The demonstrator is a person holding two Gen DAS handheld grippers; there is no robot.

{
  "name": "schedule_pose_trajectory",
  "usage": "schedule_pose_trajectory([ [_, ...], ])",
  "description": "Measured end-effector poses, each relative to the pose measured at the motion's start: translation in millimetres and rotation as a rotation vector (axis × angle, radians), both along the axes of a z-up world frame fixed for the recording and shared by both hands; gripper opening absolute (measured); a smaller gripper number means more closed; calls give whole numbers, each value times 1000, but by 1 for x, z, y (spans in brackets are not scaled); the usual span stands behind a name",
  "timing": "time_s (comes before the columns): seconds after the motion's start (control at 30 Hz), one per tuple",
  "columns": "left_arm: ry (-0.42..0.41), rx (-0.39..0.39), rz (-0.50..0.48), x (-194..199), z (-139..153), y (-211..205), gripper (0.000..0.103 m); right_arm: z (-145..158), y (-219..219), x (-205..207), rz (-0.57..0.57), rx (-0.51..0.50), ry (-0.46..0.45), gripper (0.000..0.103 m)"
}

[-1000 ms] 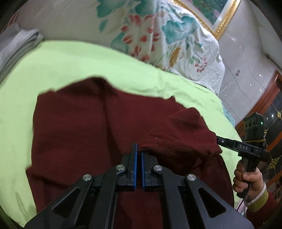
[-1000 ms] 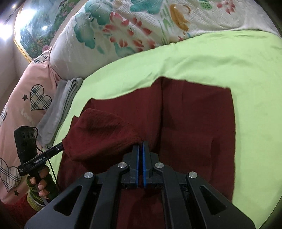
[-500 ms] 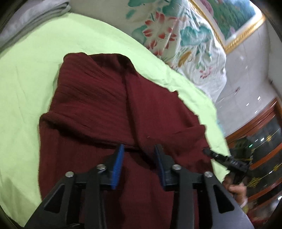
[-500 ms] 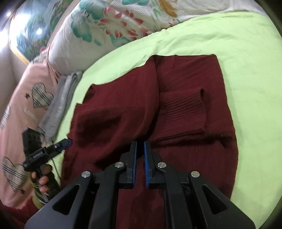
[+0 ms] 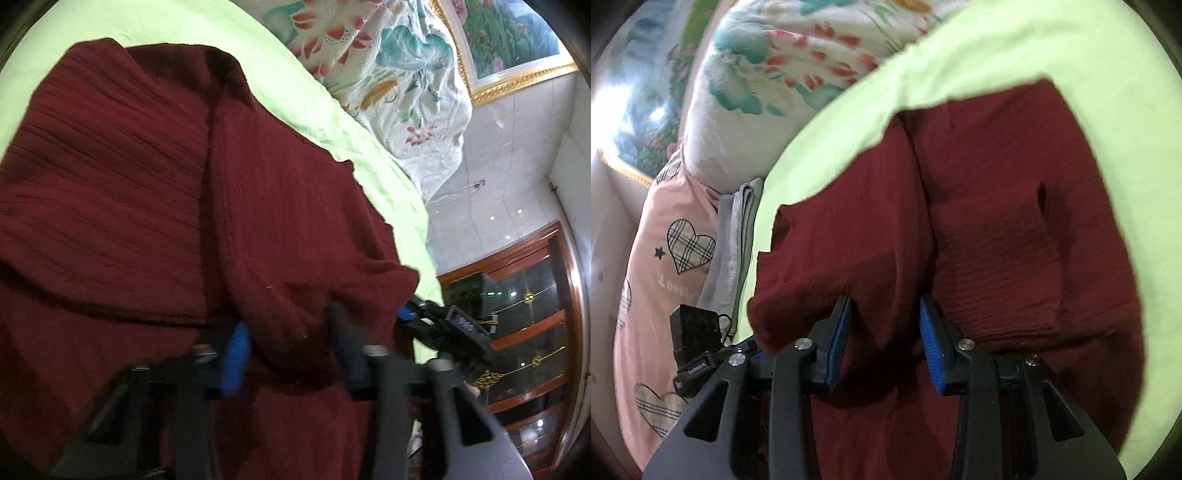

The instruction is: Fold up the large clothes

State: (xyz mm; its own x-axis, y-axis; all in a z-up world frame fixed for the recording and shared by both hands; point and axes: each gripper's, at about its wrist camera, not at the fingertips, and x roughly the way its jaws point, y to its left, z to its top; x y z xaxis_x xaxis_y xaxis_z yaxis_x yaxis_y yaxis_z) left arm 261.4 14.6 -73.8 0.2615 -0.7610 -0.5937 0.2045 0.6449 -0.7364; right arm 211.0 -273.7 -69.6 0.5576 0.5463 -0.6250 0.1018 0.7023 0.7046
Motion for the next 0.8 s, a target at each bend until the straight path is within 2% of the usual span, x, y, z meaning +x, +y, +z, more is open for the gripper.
schedule_pose_trajectory([
  [0.03,1,-12,-1,1,0,0,12,-3,-2,0,-10,24,0,30],
  [0.07,-3,-19,2,2,0,1,12,-4,-4,0,-18,55,-3,27],
  [0.2,16,-53,6,6,-1,7,12,-6,-14,0,-45,199,-26,29],
  [0.37,37,-85,26,10,-6,15,11,-12,-23,3,-83,214,2,29],
  [0.43,22,-91,24,9,-6,20,5,-12,-21,5,-79,192,10,22],
  [0.5,-10,-75,21,11,0,18,5,-10,-20,9,-79,180,13,5],
  [0.6,-84,-47,43,15,21,21,4,5,-23,15,-78,182,-47,4],
  [0.7,-188,-75,83,19,51,35,3,36,-31,9,-78,253,-230,4],
  [0.73,-226,-71,93,17,58,40,3,44,-32,5,-73,247,-275,4],
  [0.8,-264,-55,91,13,57,45,3,42,-28,3,-54,177,-262,4],
])
